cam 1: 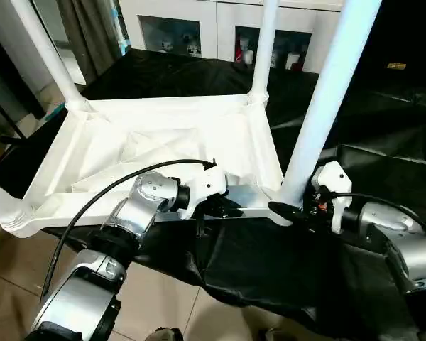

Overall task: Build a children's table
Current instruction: Rotate leg to tighten

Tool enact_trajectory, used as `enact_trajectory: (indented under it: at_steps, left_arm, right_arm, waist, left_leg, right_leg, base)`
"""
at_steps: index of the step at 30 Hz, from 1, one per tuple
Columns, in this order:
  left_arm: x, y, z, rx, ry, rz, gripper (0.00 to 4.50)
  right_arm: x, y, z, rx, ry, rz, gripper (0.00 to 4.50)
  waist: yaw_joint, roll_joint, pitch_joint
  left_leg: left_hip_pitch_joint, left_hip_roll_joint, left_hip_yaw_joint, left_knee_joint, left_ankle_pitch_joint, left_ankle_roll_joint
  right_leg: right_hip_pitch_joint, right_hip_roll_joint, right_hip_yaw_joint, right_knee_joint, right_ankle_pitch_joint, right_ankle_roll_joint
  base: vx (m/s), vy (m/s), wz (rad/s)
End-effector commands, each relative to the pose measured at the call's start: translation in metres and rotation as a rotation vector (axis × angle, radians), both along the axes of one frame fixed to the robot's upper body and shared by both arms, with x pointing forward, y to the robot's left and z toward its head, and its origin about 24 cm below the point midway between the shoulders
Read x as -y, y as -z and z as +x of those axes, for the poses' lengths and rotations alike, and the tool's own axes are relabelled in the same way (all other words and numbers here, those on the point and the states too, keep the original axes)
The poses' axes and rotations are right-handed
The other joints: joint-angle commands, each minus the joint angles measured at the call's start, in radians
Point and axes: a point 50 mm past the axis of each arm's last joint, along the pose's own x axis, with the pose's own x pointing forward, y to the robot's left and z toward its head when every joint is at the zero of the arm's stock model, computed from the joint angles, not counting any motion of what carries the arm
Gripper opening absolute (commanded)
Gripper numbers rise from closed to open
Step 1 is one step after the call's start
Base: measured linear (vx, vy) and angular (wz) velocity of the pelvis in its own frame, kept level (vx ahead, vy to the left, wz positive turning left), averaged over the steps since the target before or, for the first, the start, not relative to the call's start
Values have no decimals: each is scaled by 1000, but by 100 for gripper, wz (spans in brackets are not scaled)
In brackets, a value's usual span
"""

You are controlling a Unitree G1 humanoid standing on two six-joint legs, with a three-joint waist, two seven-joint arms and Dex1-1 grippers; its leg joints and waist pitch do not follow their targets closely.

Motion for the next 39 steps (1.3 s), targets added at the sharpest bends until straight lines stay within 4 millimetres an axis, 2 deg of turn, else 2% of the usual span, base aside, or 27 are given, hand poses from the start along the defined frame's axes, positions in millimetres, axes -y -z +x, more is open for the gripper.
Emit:
enact_trajectory:
  at_steps: [1, 3, 5, 6, 8, 9, 11, 12, 13, 14, 15, 17, 20, 21, 23, 27, 29, 30, 32, 35, 36, 39]
  left_arm:
    - [-1, 13, 0, -49, -71, 17, 0]
    - [6, 12, 11, -20, -203, 6, 0]
    - [11, 11, 14, -12, -253, -2, 0]
    - [14, 11, 15, -10, -269, -5, 0]
    - [19, 11, 17, -6, -302, -15, 0]
    - [28, 10, 19, 1, -339, -27, 0]
    - [39, 9, 20, 13, -368, -38, 0]
    - [43, 8, 20, 15, -372, -41, 0]
    - [46, 9, 20, 17, -369, -43, 0]
    - [47, 9, 20, 17, -368, -43, 0]
    - [53, 9, 18, 23, -345, -46, 0]
    - [57, 9, 15, 25, -313, -48, 0]
    - [56, 9, 11, 15, -237, -60, 0]
    - [53, 9, 10, 10, -211, -59, 0]
    - [49, 9, 9, 6, -186, -57, 0]
    - [30, 9, 3, -20, -51, -42, 0]
    - [22, 9, 0, -32, -5, -31, 0]
    - [16, 9, -1, -38, 24, -17, 0]
    - [6, 9, -4, -51, 73, -1, 0]
    - [-7, 7, -7, -81, 126, 9, 0]
    - [-10, 6, -9, -93, 144, 10, 0]
    - [-17, 4, -12, -121, 191, 7, 0]
  right_arm:
    - [2, 9, 1, -15, 93, 13, 283]
    - [-5, 24, 4, -40, 283, 81, 276]
    - [-9, 32, 6, -58, 379, 101, 274]
    - [-14, 37, 6, -66, 424, 107, 274]
    - [-20, 41, 7, -70, 471, 103, 273]
    - [-31, 47, 8, -85, 518, 109, 273]
    - [-48, 51, 11, -72, 536, 75, 273]
    - [-56, 51, 11, -65, 527, 75, 273]
    - [-63, 49, 12, -60, 509, 88, 273]
    - [-64, 49, 12, -59, 507, 90, 273]
    - [-76, 45, 15, -54, 479, 142, 307]
    - [-85, 39, 16, -49, 428, 180, 342]
    - [-85, 30, 16, -18, 339, 195, 358]
    - [-81, 27, 16, -6, 312, 182, 381]
    - [-77, 25, 16, -2, 281, 178, 381]
    - [-52, 13, 11, 12, 137, 157, 381]
    - [-43, 8, 8, 12, 83, 149, 381]
    - [-37, 5, 5, 8, 44, 145, 381]
    - [-27, 0, 1, 7, -24, 123, 381]
    - [-14, -4, -7, -23, -122, 91, 381]
    - [-10, -5, -9, -33, -146, 83, 381]
    - [-3, -8, -11, -47, -199, 63, 381]
  waist:
    - [0, -33, -70]
    - [-4, -32, -69]
    - [-5, -29, -68]
    - [-6, -31, -66]
    - [-8, -29, -62]
    - [-8, -30, -62]
    - [-11, -23, -62]
    - [-14, -28, -64]
    - [-14, -28, -64]
    - [-13, -28, -64]
    - [-14, -22, -61]
    - [-19, -24, -62]
    - [-22, -23, -68]
    - [-24, -26, -65]
    - [-24, -26, -69]
    - [-22, -31, -71]
    - [-19, -31, -75]
    - [-15, -31, -76]
    - [-12, -31, -79]
    - [3, -26, -88]
    - [9, -25, -88]
    - [18, -26, -89]
  left_leg:
    - [14, 12, -7, -62, -248, 73]
    - [19, 10, -10, -68, -287, 37]
    - [21, 11, -14, -72, -305, 23]
    - [25, 12, -13, -74, -327, 16]
    - [26, 10, -14, -78, -355, 8]
    - [29, 9, -16, -79, -377, 3]
    - [27, 9, -18, -82, -386, -5]
    - [27, 7, -23, -89, -396, -9]
    - [27, 7, -23, -89, -396, -9]
    - [29, 5, -22, -90, -407, -5]
    - [34, 3, -25, -90, -433, 1]
    - [29, 4, -29, -94, -444, 4]
    - [29, 7, -28, -97, -426, 15]
    - [24, 8, -26, -98, -413, 23]
    - [24, 9, -24, -95, -391, 35]
    - [16, 9, -19, -88, -320, 76]
    - [18, 11, -16, -85, -288, 89]
    - [19, 13, -14, -83, -261, 100]
    - [12, 13, -13, -79, -208, 114]
    - [14, 20, -9, -70, -124, 148]
    - [18, 21, -6, -66, -112, 162]
    - [17, 20, -5, -61, -92, 174]
  right_leg:
    - [41, -27, 15, -83, -297, -228]
    - [34, -27, 14, -92, -379, -201]
    - [33, -27, 12, -94, -403, -189]
    - [27, -25, 13, -99, -417, -182]
    - [25, -26, 14, -105, -448, -167]
    - [23, -27, 13, -110, -477, -157]
    - [24, -29, 12, -111, -491, -147]
    - [29, -28, 7, -117, -494, -127]
    - [29, -28, 7, -117, -494, -127]
    - [24, -27, 9, -121, -501, -118]
    - [18, -29, 10, -125, -523, -115]
    - [24, -29, 7, -126, -520, -111]
    - [29, -28, 7, -124, -444, -131]
    - [30, -27, 9, -122, -407, -144]
    - [36, -29, 11, -116, -364, -165]
    - [44, -34, 12, -112, -328, -191]
    - [44, -34, 14, -109, -302, -203]
    - [46, -34, 14, -107, -266, -218]
    - [50, -32, 12, -95, -193, -239]
    - [53, -27, 10, -71, -33, -285]
    - [50, -26, 10, -66, 18, -303]
    - [53, -27, 11, -57, 77, -322]
  base:
    - [0, 0, 0]
    - [0, 0, 0]
    - [0, 0, 0]
    - [0, 0, 0]
    - [0, 0, 0]
    - [0, 0, 0]
    - [0, 0, 0]
    - [0, 0, 0]
    - [0, 0, 0]
    - [0, 0, 0]
    - [0, 0, 0]
    - [0, 0, 0]
    - [0, 0, 0]
    - [0, 0, 0]
    - [0, 0, 0]
    - [0, 0, 0]
    - [0, 0, 0]
    - [0, 0, 0]
    - [0, 0, 0]
    - [51, -3, -2]
    - [0, 0, 0]
    - [0, 0, 0]
